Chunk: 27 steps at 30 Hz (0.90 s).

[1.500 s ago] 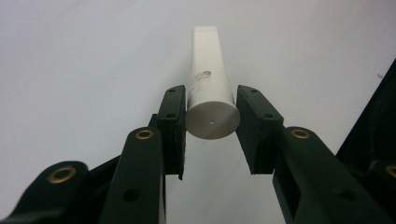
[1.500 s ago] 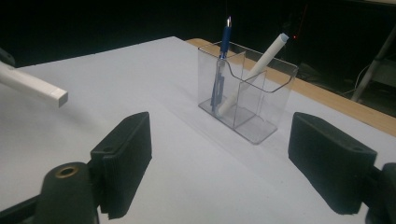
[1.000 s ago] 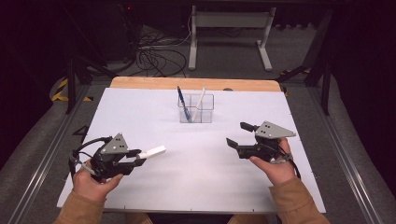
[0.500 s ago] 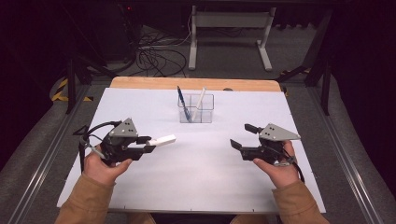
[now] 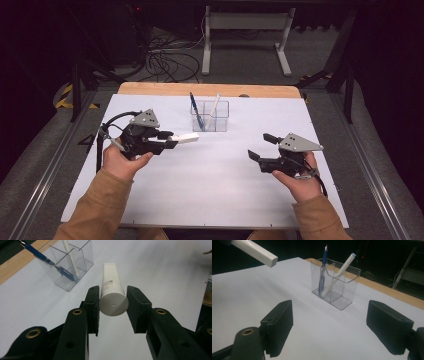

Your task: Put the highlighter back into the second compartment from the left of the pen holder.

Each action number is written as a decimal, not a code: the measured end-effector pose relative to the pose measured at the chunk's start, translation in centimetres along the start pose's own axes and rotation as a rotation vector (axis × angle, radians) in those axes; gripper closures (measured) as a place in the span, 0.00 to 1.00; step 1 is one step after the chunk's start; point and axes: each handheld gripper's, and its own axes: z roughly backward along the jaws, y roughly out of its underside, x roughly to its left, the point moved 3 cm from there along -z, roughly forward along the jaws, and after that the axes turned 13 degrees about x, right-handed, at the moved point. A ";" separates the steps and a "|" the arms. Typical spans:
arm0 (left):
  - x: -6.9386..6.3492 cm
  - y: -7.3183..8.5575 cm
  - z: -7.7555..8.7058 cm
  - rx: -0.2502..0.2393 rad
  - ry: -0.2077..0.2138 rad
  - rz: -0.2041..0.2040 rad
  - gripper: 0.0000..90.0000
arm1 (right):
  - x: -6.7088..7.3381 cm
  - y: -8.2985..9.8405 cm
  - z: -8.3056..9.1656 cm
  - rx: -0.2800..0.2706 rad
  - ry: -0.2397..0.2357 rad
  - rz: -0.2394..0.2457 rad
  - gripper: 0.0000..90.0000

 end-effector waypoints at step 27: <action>1.7 -6.1 -1.7 -0.022 -0.009 0.009 0.72 | 0.2 0.0 -0.2 0.016 -0.013 0.001 0.25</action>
